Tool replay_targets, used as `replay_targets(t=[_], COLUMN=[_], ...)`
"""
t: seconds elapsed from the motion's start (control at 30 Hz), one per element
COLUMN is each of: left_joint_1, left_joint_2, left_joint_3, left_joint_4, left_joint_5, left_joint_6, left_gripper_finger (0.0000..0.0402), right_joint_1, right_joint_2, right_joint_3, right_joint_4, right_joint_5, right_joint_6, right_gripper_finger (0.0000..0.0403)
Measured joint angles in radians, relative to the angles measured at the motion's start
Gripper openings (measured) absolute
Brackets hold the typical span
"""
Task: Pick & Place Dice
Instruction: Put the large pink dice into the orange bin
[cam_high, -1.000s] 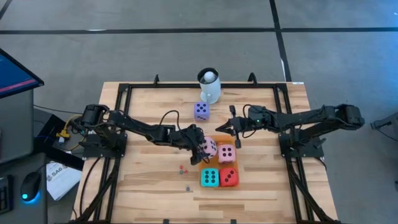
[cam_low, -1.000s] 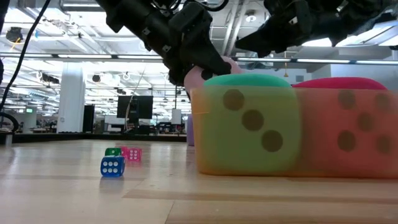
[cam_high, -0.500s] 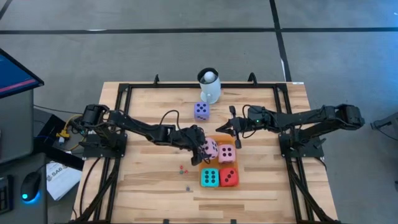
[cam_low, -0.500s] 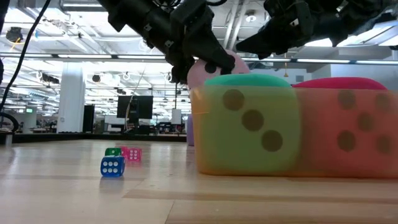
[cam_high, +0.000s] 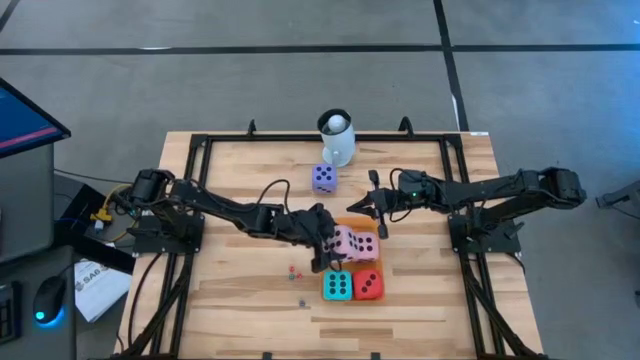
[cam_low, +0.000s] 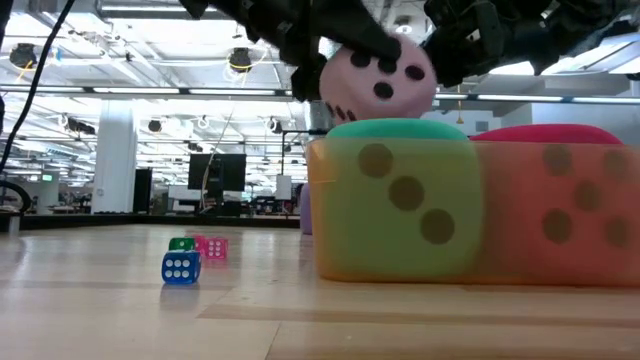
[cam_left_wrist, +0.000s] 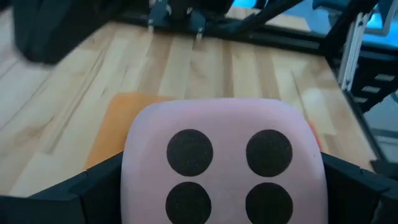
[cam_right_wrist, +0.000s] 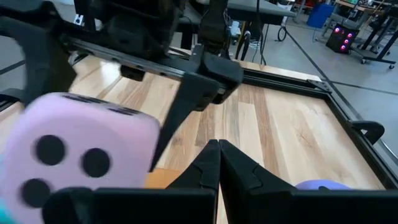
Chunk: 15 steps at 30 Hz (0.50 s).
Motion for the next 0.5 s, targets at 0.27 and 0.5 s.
replay_targets(t=[0.27,0.5], left_joint_1=[-0.019,-0.015], left_joint_2=[0.055,0.153], left_joint_3=[0.051,0.215], left_joint_4=[-0.017,-0.280], left_joint_5=[-0.046,-0.048], left_joint_6=[0.000,0.038], left_gripper_finger=[0.0379,0.0379], right_joint_1=[0.000,0.000], right_joint_2=[-0.019,-0.081], right_joint_3=[0.000,0.002], right_joint_4=[-0.007,-0.093], right_joint_5=[0.000,0.000], right_joint_6=[0.000,0.000], right_gripper_finger=[0.0000,0.0000])
